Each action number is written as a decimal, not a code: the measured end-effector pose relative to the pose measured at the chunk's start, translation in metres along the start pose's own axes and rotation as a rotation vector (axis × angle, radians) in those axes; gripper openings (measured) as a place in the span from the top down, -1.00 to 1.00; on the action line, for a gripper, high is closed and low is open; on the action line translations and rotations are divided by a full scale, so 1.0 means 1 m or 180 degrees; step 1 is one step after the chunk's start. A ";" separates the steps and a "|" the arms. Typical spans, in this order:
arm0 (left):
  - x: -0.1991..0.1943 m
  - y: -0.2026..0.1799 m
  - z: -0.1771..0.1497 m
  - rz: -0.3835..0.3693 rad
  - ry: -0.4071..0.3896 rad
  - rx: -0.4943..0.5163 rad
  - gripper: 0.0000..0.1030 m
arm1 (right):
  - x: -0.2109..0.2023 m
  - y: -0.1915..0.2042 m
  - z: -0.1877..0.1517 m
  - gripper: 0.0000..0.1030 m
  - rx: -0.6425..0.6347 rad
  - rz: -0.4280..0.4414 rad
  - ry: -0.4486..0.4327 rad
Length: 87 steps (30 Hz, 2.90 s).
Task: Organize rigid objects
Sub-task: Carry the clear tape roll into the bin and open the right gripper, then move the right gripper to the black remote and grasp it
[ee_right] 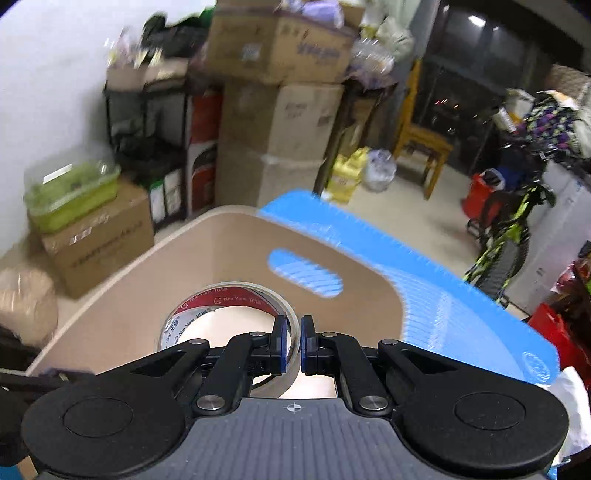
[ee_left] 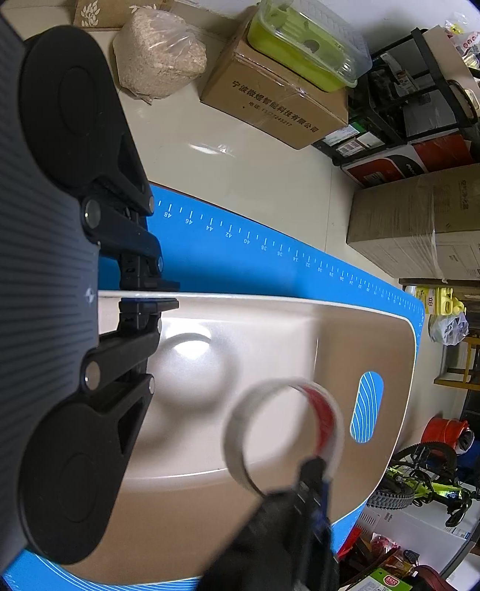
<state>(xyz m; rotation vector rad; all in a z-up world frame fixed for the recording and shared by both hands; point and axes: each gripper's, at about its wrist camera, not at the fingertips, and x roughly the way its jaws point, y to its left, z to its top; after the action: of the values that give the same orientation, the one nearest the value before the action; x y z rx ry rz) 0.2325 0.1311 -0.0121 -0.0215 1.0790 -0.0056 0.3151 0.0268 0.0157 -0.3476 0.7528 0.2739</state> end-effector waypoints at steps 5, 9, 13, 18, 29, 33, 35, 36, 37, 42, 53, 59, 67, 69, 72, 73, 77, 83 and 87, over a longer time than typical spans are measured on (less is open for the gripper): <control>0.000 0.000 0.001 -0.0003 -0.0001 -0.0003 0.93 | 0.022 0.015 -0.010 0.65 -0.0120 0.0078 0.0310; 0.000 0.000 0.001 -0.0003 -0.0001 -0.0002 0.93 | 0.034 0.026 -0.013 0.65 -0.0231 0.0101 0.0521; 0.000 -0.001 0.001 -0.0003 -0.0001 -0.0002 0.93 | 0.042 0.032 -0.019 0.65 -0.0325 0.0118 0.0726; -0.001 -0.001 0.002 -0.0001 -0.0002 0.0004 0.93 | 0.055 0.035 -0.022 0.63 -0.0340 0.0125 0.0909; 0.000 0.000 0.003 0.0007 -0.0003 0.0010 0.93 | 0.040 0.020 -0.021 -0.05 -0.0245 0.0138 0.0770; -0.001 0.000 0.003 0.0008 -0.0004 0.0012 0.93 | 0.016 0.008 -0.020 -0.13 -0.0159 0.0177 0.0582; 0.000 0.001 0.003 0.0008 -0.0004 0.0012 0.93 | 0.001 -0.002 -0.018 -0.15 -0.0113 0.0192 0.0467; -0.001 0.000 0.003 0.0006 -0.0004 0.0010 0.93 | -0.006 -0.006 -0.018 -0.16 -0.0096 0.0193 0.0409; 0.000 0.000 0.003 0.0005 -0.0004 0.0009 0.93 | -0.015 -0.012 -0.016 -0.17 -0.0078 0.0189 0.0335; 0.000 0.000 0.003 0.0008 -0.0005 0.0012 0.93 | -0.054 -0.053 -0.012 -0.23 0.0136 0.0111 0.0015; -0.001 0.001 0.003 0.0012 -0.0005 0.0014 0.92 | -0.072 -0.131 -0.061 -0.28 0.0396 -0.0222 0.0087; -0.001 0.004 0.003 0.0016 -0.0007 0.0024 0.92 | -0.054 -0.130 -0.107 -0.28 0.0217 -0.0051 0.0288; -0.001 0.004 0.003 0.0022 -0.0007 0.0028 0.92 | -0.036 -0.103 -0.144 -0.28 -0.0154 0.0445 0.0355; -0.002 0.003 0.002 0.0028 -0.0008 0.0032 0.91 | -0.035 -0.098 -0.145 -0.28 -0.0173 0.0545 0.0348; -0.002 0.002 0.001 0.0037 -0.0009 0.0037 0.91 | -0.033 -0.091 -0.147 -0.28 -0.0275 0.0657 0.0348; -0.002 0.003 0.002 0.0038 -0.0009 0.0038 0.91 | -0.032 -0.087 -0.148 -0.28 -0.0337 0.0658 0.0353; -0.002 0.002 0.002 0.0034 -0.0009 0.0033 0.91 | -0.026 -0.076 -0.150 -0.28 -0.0493 0.0655 0.0390; -0.001 0.000 0.001 0.0039 -0.0010 0.0037 0.91 | -0.030 -0.088 -0.155 -0.32 -0.0326 0.0227 0.0387; -0.001 0.000 0.001 0.0040 -0.0011 0.0037 0.91 | -0.027 -0.101 -0.159 -0.41 0.0101 -0.0272 0.0441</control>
<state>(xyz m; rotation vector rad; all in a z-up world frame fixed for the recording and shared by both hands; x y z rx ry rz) 0.2331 0.1313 -0.0104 -0.0044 1.0756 -0.0007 0.2348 -0.1325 -0.0519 -0.3706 0.8753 0.1582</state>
